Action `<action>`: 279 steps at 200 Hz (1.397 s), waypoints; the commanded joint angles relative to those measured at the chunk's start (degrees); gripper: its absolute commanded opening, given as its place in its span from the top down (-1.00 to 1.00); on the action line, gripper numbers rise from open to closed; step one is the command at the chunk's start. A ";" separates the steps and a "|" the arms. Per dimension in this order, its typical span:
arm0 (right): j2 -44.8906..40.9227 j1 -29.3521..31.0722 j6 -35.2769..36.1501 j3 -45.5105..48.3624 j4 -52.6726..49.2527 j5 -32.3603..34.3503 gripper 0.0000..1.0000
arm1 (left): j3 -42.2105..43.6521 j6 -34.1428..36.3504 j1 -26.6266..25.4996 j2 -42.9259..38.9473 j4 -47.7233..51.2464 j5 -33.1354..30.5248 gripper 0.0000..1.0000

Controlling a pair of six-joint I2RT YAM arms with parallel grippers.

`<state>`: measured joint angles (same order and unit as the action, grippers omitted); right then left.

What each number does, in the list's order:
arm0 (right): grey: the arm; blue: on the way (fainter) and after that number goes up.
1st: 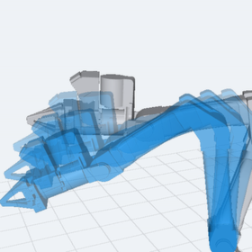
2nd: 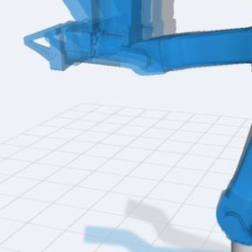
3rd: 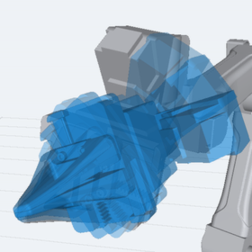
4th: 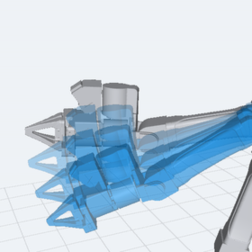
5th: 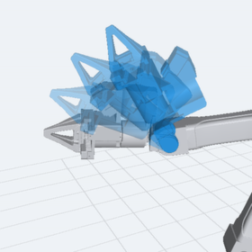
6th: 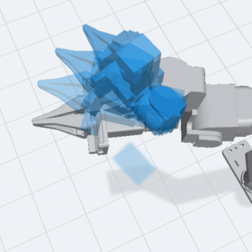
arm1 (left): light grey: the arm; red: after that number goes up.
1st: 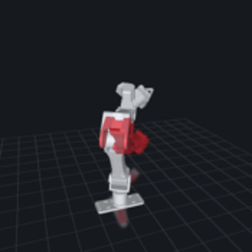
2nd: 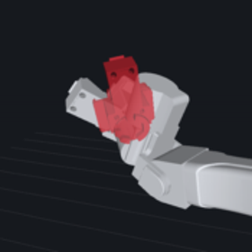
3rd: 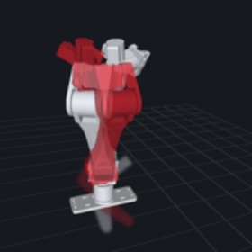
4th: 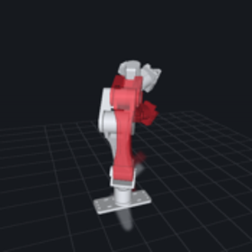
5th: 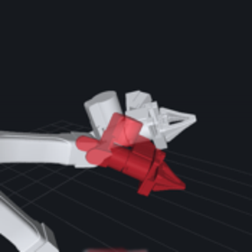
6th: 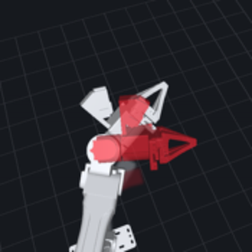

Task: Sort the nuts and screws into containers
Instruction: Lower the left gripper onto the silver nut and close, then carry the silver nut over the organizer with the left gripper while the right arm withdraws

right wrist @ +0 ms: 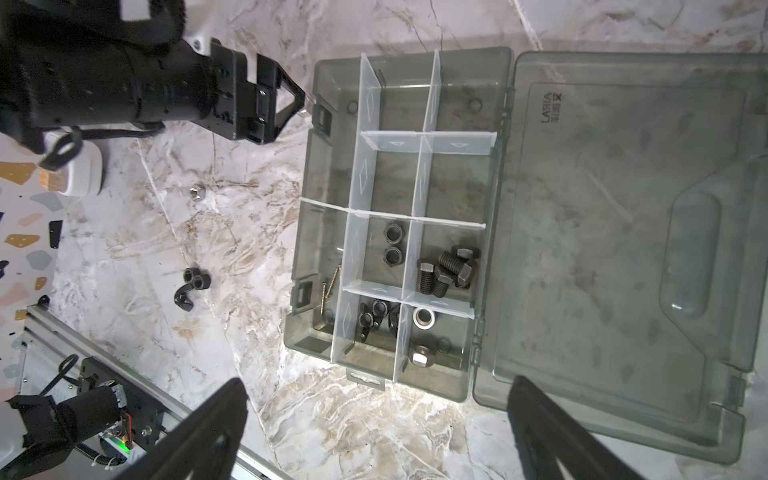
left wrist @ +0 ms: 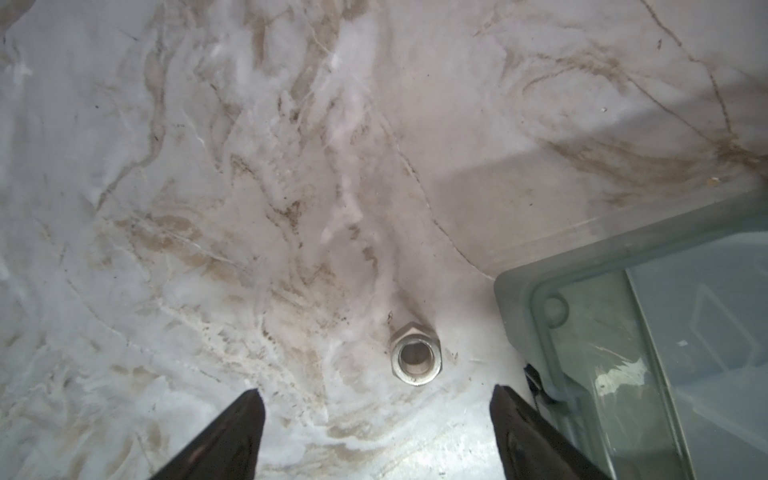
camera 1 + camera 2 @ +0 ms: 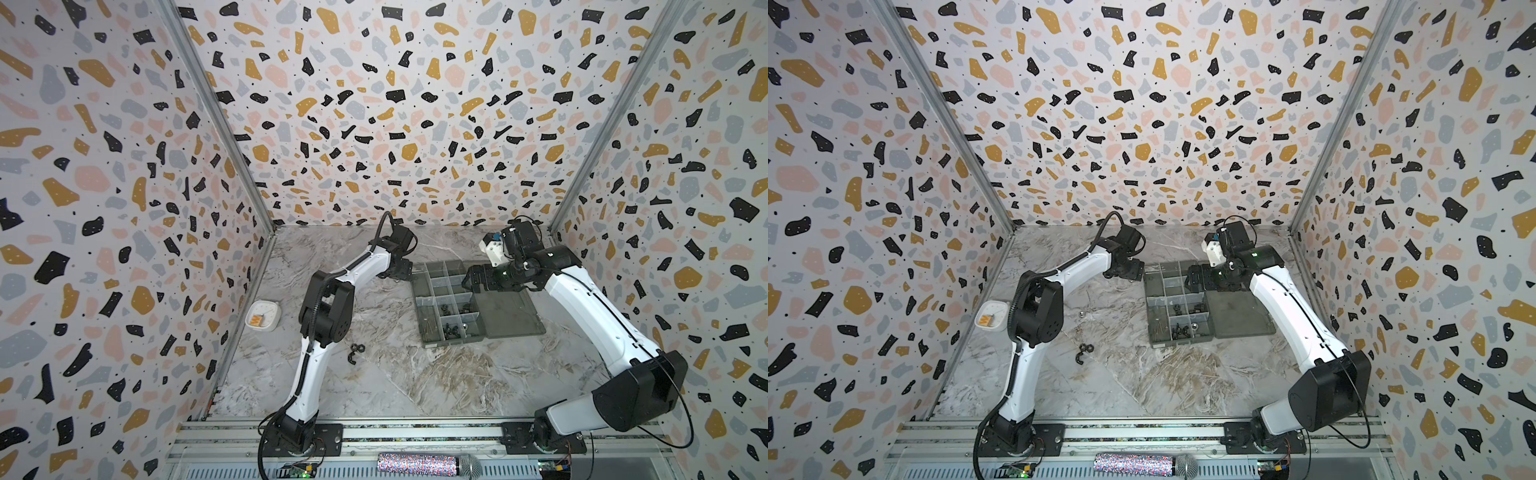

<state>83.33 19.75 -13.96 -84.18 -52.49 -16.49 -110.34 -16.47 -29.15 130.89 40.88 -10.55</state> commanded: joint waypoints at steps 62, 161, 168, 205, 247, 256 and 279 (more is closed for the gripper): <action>2.69 -0.31 1.21 -4.54 -1.47 -0.11 -0.98 | -5.02 -0.97 0.62 4.92 1.52 1.63 -0.48; 4.70 -0.63 1.29 -6.17 -2.71 0.88 -0.98 | -5.36 -1.72 0.84 6.53 1.14 3.90 -0.04; 4.75 -0.59 1.24 -6.14 -2.71 0.81 -0.98 | -5.41 -1.72 0.84 6.55 1.03 4.12 0.01; 5.06 -0.63 1.04 -6.19 -2.97 0.78 -0.98 | -5.02 -1.64 0.86 6.97 1.33 4.66 0.18; 4.74 -0.59 0.87 -5.31 -2.93 1.04 -0.98 | -3.17 -1.46 0.90 6.58 1.07 5.58 0.26; 4.61 -0.60 0.79 -5.22 -2.88 1.11 -0.98 | -3.03 -1.37 0.90 6.60 1.00 5.54 0.29; 4.56 -0.59 0.81 -5.12 -2.88 0.95 -0.98 | -3.12 -1.27 0.87 6.68 0.74 5.84 0.39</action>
<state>88.88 19.33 -13.39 -88.33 -53.65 -15.84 -114.06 -17.82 -28.56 136.70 41.93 -5.80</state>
